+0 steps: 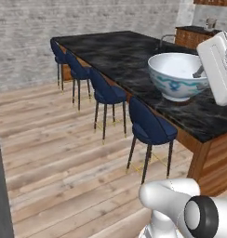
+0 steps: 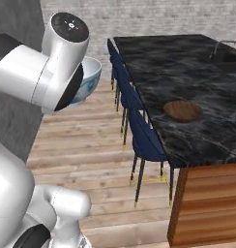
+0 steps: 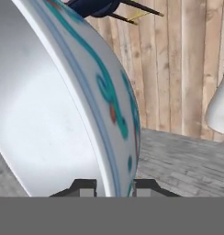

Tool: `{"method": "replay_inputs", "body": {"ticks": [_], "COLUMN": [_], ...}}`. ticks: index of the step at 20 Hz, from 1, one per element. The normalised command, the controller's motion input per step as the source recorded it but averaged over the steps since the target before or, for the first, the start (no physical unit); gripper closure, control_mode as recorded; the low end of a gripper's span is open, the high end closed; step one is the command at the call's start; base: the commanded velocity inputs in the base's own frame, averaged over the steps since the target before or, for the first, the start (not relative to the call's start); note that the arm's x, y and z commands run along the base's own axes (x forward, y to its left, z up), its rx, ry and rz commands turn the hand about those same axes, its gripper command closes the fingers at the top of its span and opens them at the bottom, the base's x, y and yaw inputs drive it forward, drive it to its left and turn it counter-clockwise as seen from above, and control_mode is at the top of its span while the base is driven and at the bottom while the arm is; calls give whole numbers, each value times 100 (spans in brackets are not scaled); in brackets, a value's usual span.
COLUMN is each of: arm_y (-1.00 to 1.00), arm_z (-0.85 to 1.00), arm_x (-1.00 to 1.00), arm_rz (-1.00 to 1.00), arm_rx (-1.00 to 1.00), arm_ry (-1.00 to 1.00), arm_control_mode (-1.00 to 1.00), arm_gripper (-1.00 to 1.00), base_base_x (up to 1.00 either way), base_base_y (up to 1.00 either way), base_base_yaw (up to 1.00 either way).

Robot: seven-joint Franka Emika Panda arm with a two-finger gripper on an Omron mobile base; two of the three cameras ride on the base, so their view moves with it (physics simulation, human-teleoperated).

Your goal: Pick up the bowls from the cabinet and place each bowl in front of a stool on the dining counter.

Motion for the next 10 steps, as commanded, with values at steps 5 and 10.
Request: {"method": "replay_inputs", "body": {"ticks": [5, 10], "arm_y": [0, 0], "arm_z": [0, 0], "arm_x": [0, 0], "arm_rz": [0, 0], "arm_rx": [0, 0], "arm_ry": [0, 0], "arm_control_mode": [100, 100], "arm_gripper": [100, 100], "base_base_x": [100, 98], "base_base_y": [89, 92], "base_base_yaw": [-59, -60]}}
